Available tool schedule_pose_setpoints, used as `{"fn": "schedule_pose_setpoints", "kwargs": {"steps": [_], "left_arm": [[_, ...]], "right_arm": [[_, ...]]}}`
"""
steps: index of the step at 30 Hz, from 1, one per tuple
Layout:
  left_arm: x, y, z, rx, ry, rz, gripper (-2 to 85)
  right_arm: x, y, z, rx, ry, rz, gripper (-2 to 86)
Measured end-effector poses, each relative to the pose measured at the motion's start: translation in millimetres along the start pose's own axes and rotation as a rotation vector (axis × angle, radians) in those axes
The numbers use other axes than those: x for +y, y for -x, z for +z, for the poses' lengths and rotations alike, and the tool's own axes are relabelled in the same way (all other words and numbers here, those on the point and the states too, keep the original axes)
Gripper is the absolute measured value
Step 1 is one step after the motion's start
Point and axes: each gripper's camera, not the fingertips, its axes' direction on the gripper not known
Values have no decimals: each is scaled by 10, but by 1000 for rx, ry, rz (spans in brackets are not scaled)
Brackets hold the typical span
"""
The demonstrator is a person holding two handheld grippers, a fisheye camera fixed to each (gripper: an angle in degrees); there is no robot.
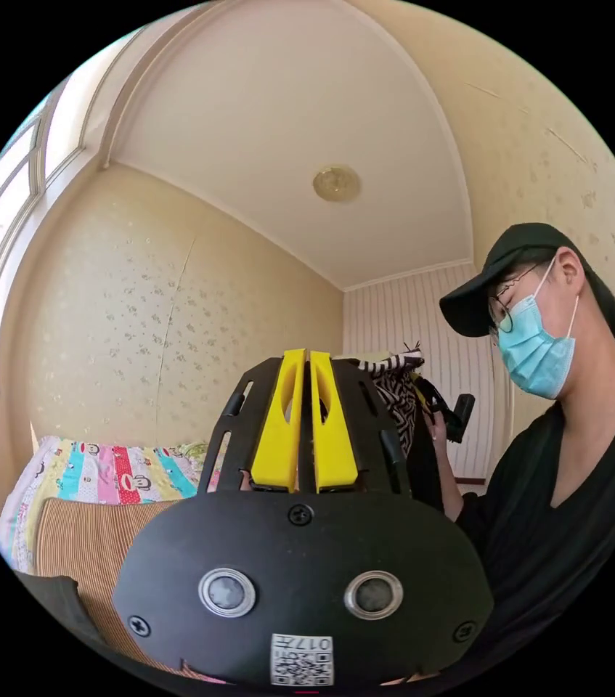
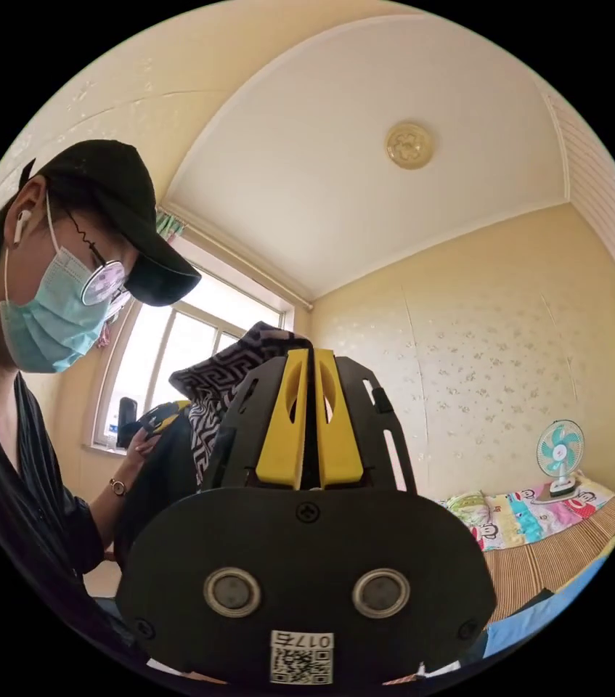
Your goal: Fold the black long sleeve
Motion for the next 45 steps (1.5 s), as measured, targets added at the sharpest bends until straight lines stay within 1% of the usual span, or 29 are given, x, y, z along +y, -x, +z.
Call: {"fn": "schedule_pose_setpoints", "kwargs": {"steps": [2,4,5,6,7,8,10,12,15,17,19,21,22,23,26,30,31,32,33,34,35,36,37,39,41,42,43,44,45], "left_arm": [[80,346,328,-53,91,-52,-9],[261,965,903,-158,274,-148,-8],[324,1129,1066,-196,325,-159,-8],[488,1445,1386,-290,415,-167,-8],[727,1777,1681,-393,482,-204,-7],[864,1936,1808,-432,511,-225,-6],[1446,2418,2164,-566,673,-329,-4],[1849,2517,2268,-612,759,-395,-5],[2484,2317,2335,-527,846,-384,-8],[2879,2142,2349,-488,918,-396,-9],[3327,1866,2353,-437,986,-421,-9],[3590,1654,2375,-419,1053,-435,-9],[3740,1506,2387,-435,1106,-438,-9],[3806,1429,2391,-444,1129,-435,-9],[3886,1011,2327,-464,1069,-375,-9],[3951,739,2408,-340,1037,-547,-9],[3933,686,2419,-335,1047,-566,-8],[3903,664,2388,-364,1038,-576,-7],[3801,615,2251,-432,967,-588,-5],[3679,577,2052,-498,867,-596,-2],[3622,567,1935,-535,816,-604,0],[3531,571,1694,-614,729,-630,4],[3470,602,1463,-702,668,-666,9],[3434,688,1195,-814,615,-709,32],[3458,833,1085,-814,625,-703,39],[3510,955,1091,-822,705,-687,34],[3593,1081,1099,-889,830,-703,23],[3643,1143,1083,-943,899,-729,15],[3659,1181,996,-936,915,-743,5]], "right_arm": [[144,-229,482,55,129,8,14],[519,-639,1430,84,382,-24,13],[654,-760,1712,65,453,-40,13],[986,-1040,2310,2,610,-45,13],[1395,-1379,2908,-43,784,50,12],[1623,-1549,3170,-54,855,126,11],[2568,-1967,3800,-104,1008,394,10],[3084,-2010,3874,-62,1041,490,8],[3707,-1766,3667,-88,1067,475,8],[4114,-1554,3460,-58,1153,453,9],[4652,-1216,3124,30,1301,416,10],[4964,-941,2848,81,1396,375,12],[5119,-776,2649,151,1453,336,12],[5179,-712,2552,195,1482,320,12],[5108,-628,2043,362,1414,401,8],[5002,-852,1870,648,1410,383,4],[4912,-897,1920,728,1412,359,4],[4839,-894,1940,745,1383,354,4],[4663,-831,1978,653,1277,381,3],[4506,-707,2042,442,1153,427,3],[4455,-626,2089,327,1101,444,2],[4422,-428,2228,115,1046,460,2],[4463,-195,2393,-36,1062,447,2],[4624,197,2603,-95,1163,370,2],[4878,565,2735,-29,1309,263,2],[5068,751,2769,8,1398,214,2],[5245,901,2759,-1,1464,179,2],[5326,961,2740,-10,1491,167,2],[5375,1037,2646,4,1463,156,2]]}}
